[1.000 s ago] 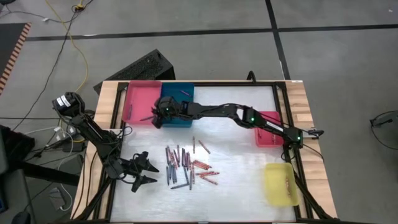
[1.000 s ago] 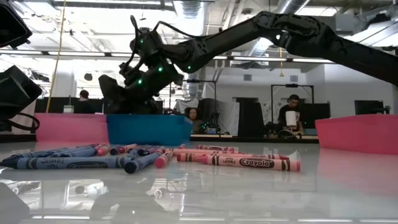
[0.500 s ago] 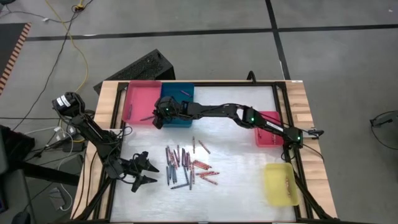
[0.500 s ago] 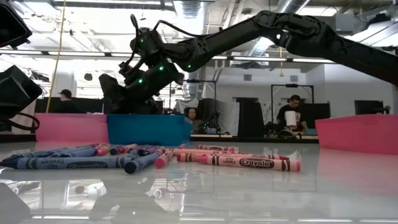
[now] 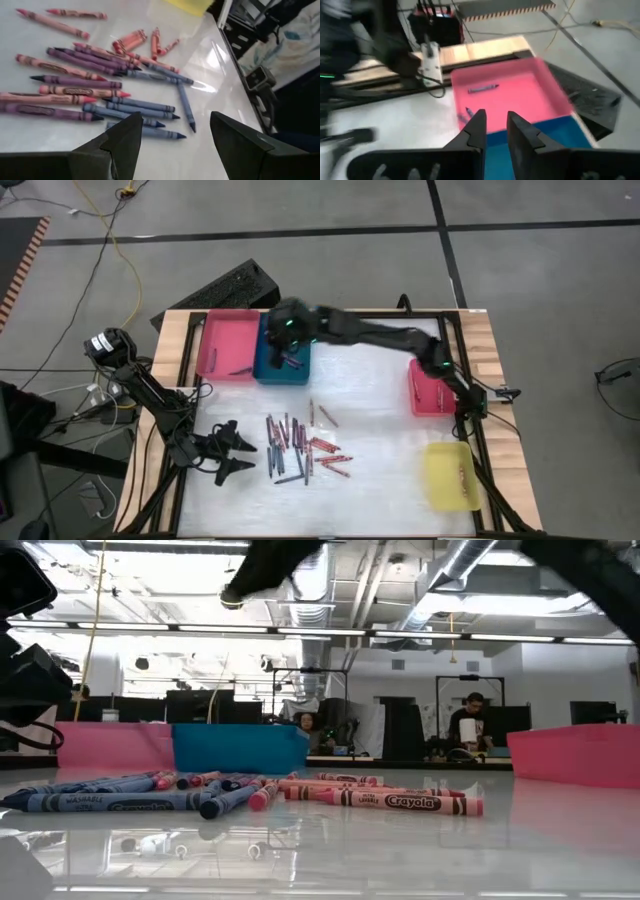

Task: Sort crayons
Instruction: Put the purple crayon into the blue bin, then put the blue crayon into the large red bin

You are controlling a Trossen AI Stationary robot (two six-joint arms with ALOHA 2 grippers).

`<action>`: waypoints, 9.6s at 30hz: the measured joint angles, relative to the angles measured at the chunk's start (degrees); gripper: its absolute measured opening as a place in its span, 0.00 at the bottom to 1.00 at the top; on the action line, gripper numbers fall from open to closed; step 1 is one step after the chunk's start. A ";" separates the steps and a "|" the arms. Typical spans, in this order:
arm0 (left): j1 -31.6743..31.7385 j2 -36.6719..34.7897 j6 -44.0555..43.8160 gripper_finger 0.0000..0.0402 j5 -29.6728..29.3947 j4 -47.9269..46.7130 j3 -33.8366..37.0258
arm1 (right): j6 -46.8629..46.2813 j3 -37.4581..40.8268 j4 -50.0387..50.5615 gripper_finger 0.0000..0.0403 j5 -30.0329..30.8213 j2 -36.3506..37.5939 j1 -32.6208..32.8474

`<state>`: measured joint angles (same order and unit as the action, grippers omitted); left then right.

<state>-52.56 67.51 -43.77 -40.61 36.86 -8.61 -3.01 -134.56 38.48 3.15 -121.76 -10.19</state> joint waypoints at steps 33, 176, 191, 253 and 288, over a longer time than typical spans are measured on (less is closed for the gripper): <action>20.72 8.33 -34.97 0.56 8.51 -57.49 -25.78 | -22.06 0.00 43.99 0.18 43.53 17.72 49.23; 11.44 2.10 46.12 0.02 4.76 26.81 -12.60 | 2.78 56.89 -73.71 0.02 20.21 15.57 33.29; 11.25 2.11 43.23 0.31 4.15 18.13 -12.60 | 0.86 56.89 -73.62 0.01 20.95 15.55 32.79; 9.45 2.10 6.58 0.52 -7.51 -15.84 -12.64 | -19.64 41.74 -44.33 0.27 16.52 -1.33 0.80; 9.38 2.10 1.20 0.52 2.40 -18.19 -12.60 | -18.08 2.78 0.01 0.30 21.78 9.98 19.44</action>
<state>-43.18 69.60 -42.56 -38.22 18.67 -21.21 -21.09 -131.79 38.48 24.93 -111.79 9.25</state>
